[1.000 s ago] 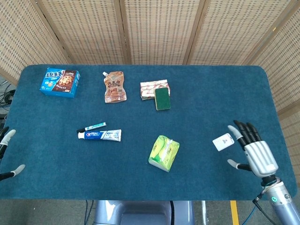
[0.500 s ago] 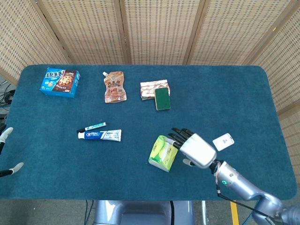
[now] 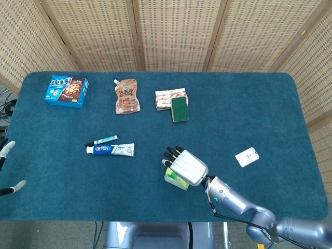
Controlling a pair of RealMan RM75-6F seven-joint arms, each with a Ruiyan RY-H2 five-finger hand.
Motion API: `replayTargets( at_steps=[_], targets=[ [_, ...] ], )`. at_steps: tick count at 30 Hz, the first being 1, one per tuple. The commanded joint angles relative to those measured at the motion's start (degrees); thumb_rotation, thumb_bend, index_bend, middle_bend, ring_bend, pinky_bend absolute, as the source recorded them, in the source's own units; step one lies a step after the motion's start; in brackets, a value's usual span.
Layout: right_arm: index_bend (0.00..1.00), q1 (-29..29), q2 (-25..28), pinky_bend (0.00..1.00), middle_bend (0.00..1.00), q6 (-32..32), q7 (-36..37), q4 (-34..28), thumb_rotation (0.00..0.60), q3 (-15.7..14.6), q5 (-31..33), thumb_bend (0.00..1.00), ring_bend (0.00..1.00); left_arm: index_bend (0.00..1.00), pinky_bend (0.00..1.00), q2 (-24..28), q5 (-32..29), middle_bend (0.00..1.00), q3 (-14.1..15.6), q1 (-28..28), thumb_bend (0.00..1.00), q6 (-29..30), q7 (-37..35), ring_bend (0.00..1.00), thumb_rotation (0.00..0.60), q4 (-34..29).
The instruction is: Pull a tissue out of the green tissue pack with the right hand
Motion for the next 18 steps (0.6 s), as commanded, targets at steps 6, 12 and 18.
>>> replayTargets(
  at_steps=[6, 12, 18],
  targets=[
    [0.36, 1.3, -2.5, 0.33, 0.33, -0.8, -4.2, 3.3, 0.6, 0.1, 3.9, 0.44, 0.24, 0.0, 0.0, 0.2, 0.0, 0.0, 0.0, 0.0, 0.0, 0.0, -0.7, 0.0, 0.6, 0.2],
    [0.36, 1.6, -3.0, 0.33, 0.33, 0.1, -4.4, 5.0, 0.6, -0.8, 4.1, 0.44, 0.24, 0.0, 0.0, 0.3, 0.0, 0.0, 0.1, -0.1, 0.0, -0.3, -0.9, 0.0, 0.6, 0.3],
    [0.36, 1.3, -0.9, 0.33, 0.33, 2.4, -2.2, 4.1, 0.6, -2.1, 1.3, 0.44, 0.24, 0.0, 0.0, 0.3, -0.5, 0.0, -0.1, -0.3, 0.0, -0.6, -0.8, 0.0, 0.6, 0.2]
  ],
)
